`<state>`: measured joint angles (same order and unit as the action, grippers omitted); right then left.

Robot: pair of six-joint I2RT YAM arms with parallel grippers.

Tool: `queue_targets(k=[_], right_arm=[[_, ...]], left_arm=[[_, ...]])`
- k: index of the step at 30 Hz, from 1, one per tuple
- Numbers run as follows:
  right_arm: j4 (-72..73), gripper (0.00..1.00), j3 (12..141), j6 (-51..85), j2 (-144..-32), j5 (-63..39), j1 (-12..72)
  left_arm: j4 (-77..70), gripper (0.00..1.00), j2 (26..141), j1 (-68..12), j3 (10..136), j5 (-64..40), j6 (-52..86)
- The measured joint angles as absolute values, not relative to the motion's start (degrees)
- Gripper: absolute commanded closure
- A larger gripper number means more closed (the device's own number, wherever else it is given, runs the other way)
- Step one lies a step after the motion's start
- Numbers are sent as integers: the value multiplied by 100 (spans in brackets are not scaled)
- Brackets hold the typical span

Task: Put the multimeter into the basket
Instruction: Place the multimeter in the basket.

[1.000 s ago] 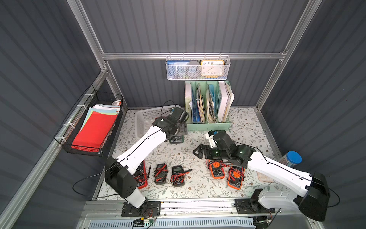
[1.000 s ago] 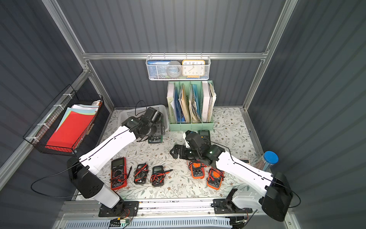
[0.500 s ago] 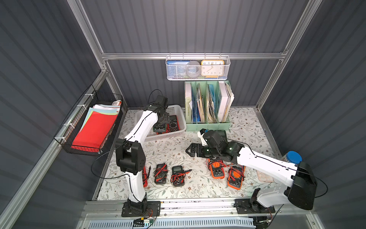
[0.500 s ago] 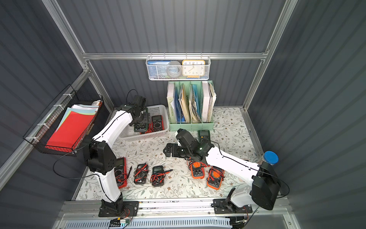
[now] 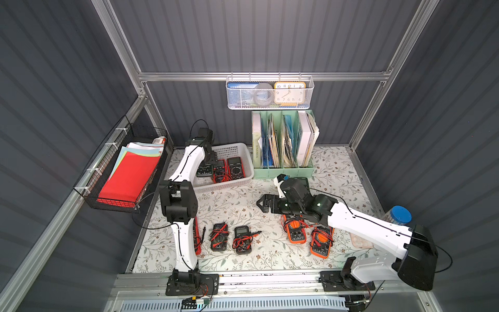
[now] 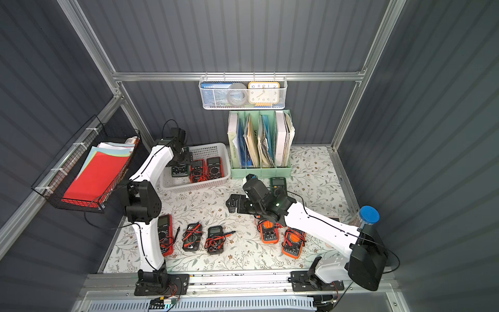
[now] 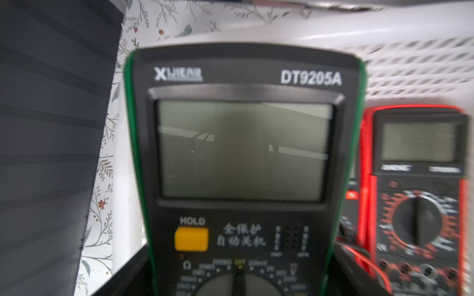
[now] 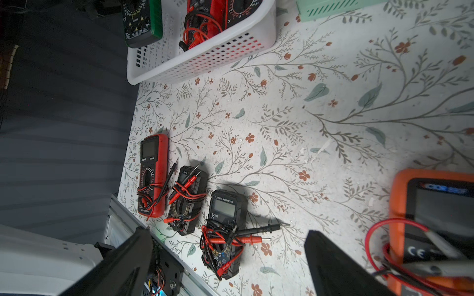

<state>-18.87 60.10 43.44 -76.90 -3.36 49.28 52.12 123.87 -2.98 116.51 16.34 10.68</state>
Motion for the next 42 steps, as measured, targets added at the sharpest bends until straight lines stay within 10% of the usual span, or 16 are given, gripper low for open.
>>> queue_targets(k=[11, 20, 42], right_arm=[[-1964, 1, 5826, 4342, -7419, -163, 4895], [-2053, 1, 5793, 4342, -7334, -82, 4862], [-2106, 1, 5793, 4305, -7314, -43, 4836]], left_arm=[[5325, 61, 13205, -167, 11935, 1684, 775], [5404, 1, 13369, -113, 11990, 1726, 679], [5616, 1, 12779, -305, 12634, 1297, 1087]])
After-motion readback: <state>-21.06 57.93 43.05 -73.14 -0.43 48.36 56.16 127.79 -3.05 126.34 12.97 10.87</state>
